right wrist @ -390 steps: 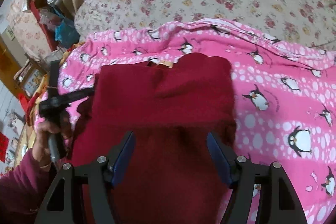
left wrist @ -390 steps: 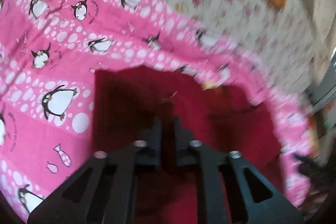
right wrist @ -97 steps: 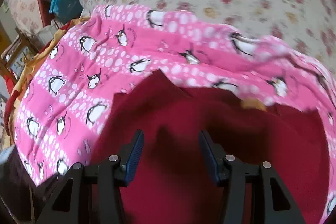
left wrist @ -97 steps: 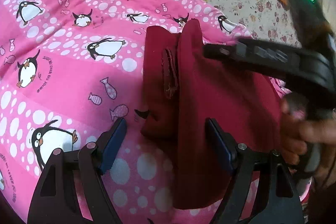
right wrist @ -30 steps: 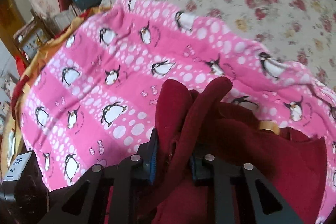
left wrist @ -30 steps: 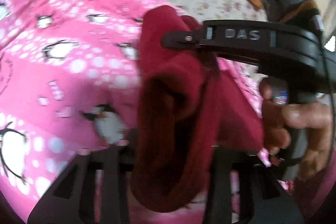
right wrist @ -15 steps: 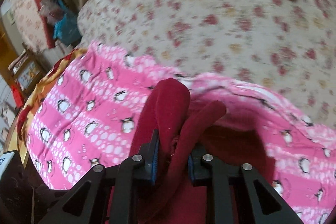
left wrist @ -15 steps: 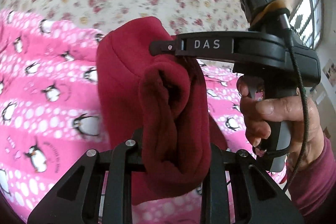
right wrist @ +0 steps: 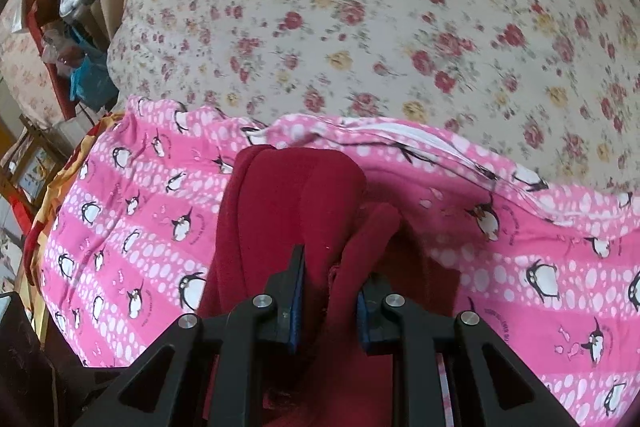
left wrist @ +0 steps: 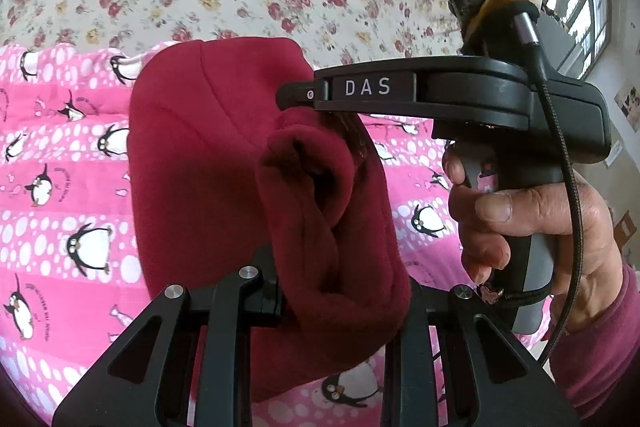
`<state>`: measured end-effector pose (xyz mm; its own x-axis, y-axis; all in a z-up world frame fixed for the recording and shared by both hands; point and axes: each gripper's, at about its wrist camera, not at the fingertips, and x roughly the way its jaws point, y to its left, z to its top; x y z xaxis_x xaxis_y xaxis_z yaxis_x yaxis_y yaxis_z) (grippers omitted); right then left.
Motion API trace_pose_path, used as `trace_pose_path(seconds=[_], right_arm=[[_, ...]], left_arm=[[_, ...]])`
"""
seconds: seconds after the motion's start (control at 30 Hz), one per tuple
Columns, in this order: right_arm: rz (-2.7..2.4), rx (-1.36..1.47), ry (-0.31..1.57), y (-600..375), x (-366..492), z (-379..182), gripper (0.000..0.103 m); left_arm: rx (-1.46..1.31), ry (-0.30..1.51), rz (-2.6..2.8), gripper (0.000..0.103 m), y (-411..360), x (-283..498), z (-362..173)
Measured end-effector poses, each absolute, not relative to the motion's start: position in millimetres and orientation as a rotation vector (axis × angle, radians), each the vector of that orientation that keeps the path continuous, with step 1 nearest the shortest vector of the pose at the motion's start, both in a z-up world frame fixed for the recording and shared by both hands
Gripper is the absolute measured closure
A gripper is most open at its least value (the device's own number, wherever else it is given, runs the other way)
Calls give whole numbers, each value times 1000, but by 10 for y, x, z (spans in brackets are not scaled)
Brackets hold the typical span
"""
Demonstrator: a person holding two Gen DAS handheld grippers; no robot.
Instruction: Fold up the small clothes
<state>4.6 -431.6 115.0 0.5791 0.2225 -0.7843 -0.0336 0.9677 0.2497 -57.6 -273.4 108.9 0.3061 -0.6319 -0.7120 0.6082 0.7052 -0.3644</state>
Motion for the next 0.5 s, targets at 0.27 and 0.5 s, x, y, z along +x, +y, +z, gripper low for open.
trace_pose_path(seconds=[0.27,0.5], right_arm=[[143,245,960,-4535,19,995,84],[135,267,973,-4692,18,871,84]], left_arm=[[-11,980,-826,80,-2889,-622,990],[5,997,-830,80,-3065,-643,917]])
